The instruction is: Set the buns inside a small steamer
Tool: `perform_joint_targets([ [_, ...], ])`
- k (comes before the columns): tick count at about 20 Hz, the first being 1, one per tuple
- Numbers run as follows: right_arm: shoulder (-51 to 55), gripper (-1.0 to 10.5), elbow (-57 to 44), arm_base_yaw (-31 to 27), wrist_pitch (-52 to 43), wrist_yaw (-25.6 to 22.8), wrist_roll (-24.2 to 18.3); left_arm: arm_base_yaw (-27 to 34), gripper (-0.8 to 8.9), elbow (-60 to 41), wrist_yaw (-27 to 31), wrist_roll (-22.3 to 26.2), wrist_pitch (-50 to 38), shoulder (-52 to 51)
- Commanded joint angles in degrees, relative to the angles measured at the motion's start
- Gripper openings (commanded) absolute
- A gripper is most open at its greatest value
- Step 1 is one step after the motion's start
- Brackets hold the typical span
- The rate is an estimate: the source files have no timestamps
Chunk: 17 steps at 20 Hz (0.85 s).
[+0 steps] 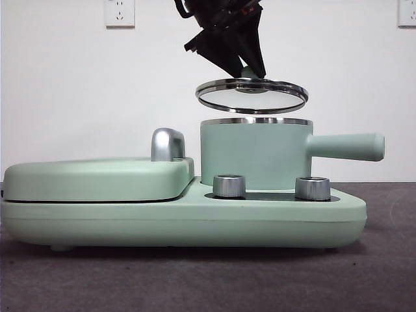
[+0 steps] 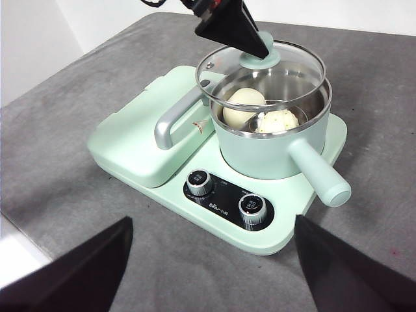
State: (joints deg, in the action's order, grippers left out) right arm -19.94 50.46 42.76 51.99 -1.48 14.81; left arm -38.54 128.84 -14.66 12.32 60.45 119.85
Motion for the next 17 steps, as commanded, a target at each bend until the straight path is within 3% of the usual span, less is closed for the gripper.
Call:
perform_joint_targets([
  [1,0.0,3.9,0.5,0.6,-0.5,0.1,-0.7,-0.5,0.17,1.9,-2.2,0.9,-2.0,1.3],
  [17,0.0,3.9,0.5,0.6,-0.5,0.0,-0.5,-0.5,0.17,1.9,-2.0,3.9,-1.8,5.0],
])
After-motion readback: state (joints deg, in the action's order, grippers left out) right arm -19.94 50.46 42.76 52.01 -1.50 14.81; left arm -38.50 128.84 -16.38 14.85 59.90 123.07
